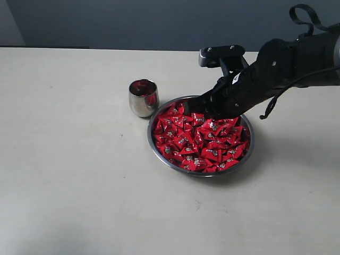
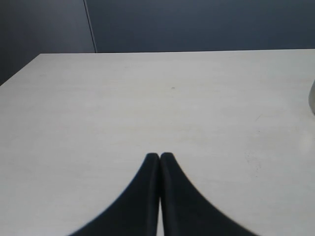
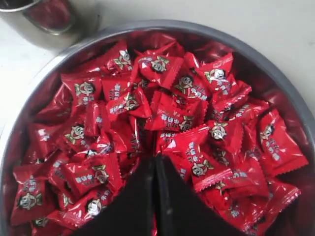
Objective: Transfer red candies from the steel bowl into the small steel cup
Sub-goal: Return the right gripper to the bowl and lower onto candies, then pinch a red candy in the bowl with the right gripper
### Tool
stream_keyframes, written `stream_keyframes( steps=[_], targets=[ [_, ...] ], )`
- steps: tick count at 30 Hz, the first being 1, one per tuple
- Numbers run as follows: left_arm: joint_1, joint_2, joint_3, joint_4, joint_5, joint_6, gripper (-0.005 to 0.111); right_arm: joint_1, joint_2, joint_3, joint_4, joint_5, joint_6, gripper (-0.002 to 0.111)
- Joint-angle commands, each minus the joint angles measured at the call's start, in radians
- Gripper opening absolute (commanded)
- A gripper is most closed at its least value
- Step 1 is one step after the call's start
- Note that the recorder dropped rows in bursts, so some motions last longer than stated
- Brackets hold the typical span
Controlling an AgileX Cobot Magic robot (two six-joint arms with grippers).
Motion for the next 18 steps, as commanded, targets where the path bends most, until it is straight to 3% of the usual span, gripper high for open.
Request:
stream_keyframes(
  steps=[1,6,18],
  targets=[
    [-0.005,-0.005,0.005,-0.006,-0.01,-0.001,0.0,-0.004,0.035,-0.016,-0.001,0.017,-0.008,0.006],
    [-0.005,-0.005,0.005,-0.006,-0.01,-0.001,0.0,-0.004,0.069,-0.085,0.025,0.069,-0.008,0.032],
    [-0.005,-0.005,0.005,-0.006,-0.01,-0.001,0.0,0.019,0.156,-0.145,0.048,0.139,-0.008,0.034]
  ],
)
